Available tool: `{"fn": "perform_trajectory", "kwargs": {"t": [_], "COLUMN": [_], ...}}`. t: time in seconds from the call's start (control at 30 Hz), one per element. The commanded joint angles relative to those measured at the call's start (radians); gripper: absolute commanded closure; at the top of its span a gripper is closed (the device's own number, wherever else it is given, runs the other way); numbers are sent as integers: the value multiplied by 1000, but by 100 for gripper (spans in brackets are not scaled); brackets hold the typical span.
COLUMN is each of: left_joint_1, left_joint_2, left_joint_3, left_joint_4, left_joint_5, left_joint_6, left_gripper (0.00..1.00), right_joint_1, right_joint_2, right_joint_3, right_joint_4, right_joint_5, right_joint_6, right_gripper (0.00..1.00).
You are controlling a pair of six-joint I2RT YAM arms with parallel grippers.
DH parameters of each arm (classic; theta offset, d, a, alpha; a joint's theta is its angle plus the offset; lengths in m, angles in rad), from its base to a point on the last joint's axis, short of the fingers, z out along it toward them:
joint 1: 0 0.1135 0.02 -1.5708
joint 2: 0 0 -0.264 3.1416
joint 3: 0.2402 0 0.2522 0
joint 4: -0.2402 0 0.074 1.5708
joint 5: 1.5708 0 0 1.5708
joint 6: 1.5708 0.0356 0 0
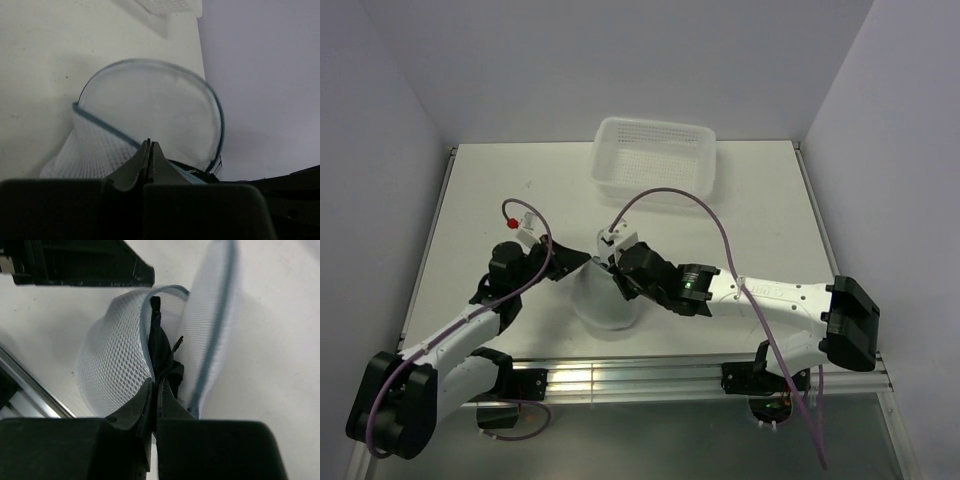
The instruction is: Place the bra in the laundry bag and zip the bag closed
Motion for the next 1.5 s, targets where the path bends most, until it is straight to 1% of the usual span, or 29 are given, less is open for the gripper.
{"fn": "perform_trajectory", "kwargs": {"t": [0.0,0.03,0.1,0.17,0.27,0.33,0.37,0.43,0.47,0.5,0.57,0.6,0.67,0.73,0.77,0.8,0.87,0.9,1.0,1.13,1.17,1.2,1.23,1.27,1.3,1.33,1.37,1.4,1.47], "left_joint_1": [-34,-40,-51,-52,-52,-52,-52,-52,-52,-52,-51,-52,-52,-52,-52,-52,-54,-54,-58,-81,-86,-92,-112,-126,-139,-174,-196,-239,-276], "left_joint_2": [18,35,58,86,51,-10,-32,-90,-113,-136,-222,-282,-342,-403,-414,-428,-443,-451,-454,-426,-420,-405,-396,-385,-356,-341,-325,-301,-285], "left_joint_3": [34,45,71,142,197,182,170,107,84,56,-8,-39,-53,-64,-59,-47,-41,-45,-74,-96,-99,-99,-99,-99,-91,-85,-78,-64,-59], "left_joint_4": [93,116,158,161,112,35,6,-63,-80,-98,-167,-193,-282,-327,-385,-413,-462,-448,-366,-345,-335,-326,-306,-290,-276,-251,-241,-235,-217], "left_joint_5": [-60,-82,-98,-106,-147,-178,-197,-205,-207,-207,-211,-216,-228,-218,-215,-210,-207,-198,-153,-164,-156,-156,-161,-165,-178,-184,-214,-237,-299], "left_joint_6": [-18,-26,-38,-29,2,34,40,45,42,34,25,17,16,3,3,6,3,-15,-56,-60,-61,-63,-66,-72,-75,-76,-75,-75,-79], "left_gripper": [100,100,100,100,100,100,100,92,87,78,65,56,52,48,47,45,42,38,33,33,33,33,33,33,33,32,31,30,29], "right_joint_1": [-13,-16,-16,-13,-1,22,60,95,126,143,169,171,171,169,168,159,156,154,146,120,99,84,62,-3,-39,-77,-154,-185,-248], "right_joint_2": [-19,-22,-37,-60,-83,-71,-38,19,94,137,249,281,333,343,334,323,282,260,170,35,-34,-74,-111,-178,-209,-259,-280,-300,-352], "right_joint_3": [64,74,123,154,159,131,98,68,65,74,113,134,188,220,225,226,211,200,153,55,30,-5,-80,-115,-157,-238,-275,-312,-412], "right_joint_4": [87,93,111,130,102,90,91,101,95,93,102,98,87,75,62,53,38,39,58,100,126,146,165,191,205,220,245,265,314], "right_joint_5": [51,109,158,219,200,184,197,221,232,240,237,235,238,258,255,231,221,209,166,115,124,140,144,140,141,140,137,140,175], "right_joint_6": [-79,-111,-160,-235,-269,-260,-254,-201,-178,-155,-133,-115,-105,-95,-88,-67,-32,-3,46,108,128,176,206,241,323,368,411,492,587], "right_gripper": [100,100,100,100,100,100,100,100,100,100,100,100,100,92,85,66,40,23,9,7,7,7,8,10,11,12,14,15,15]}}
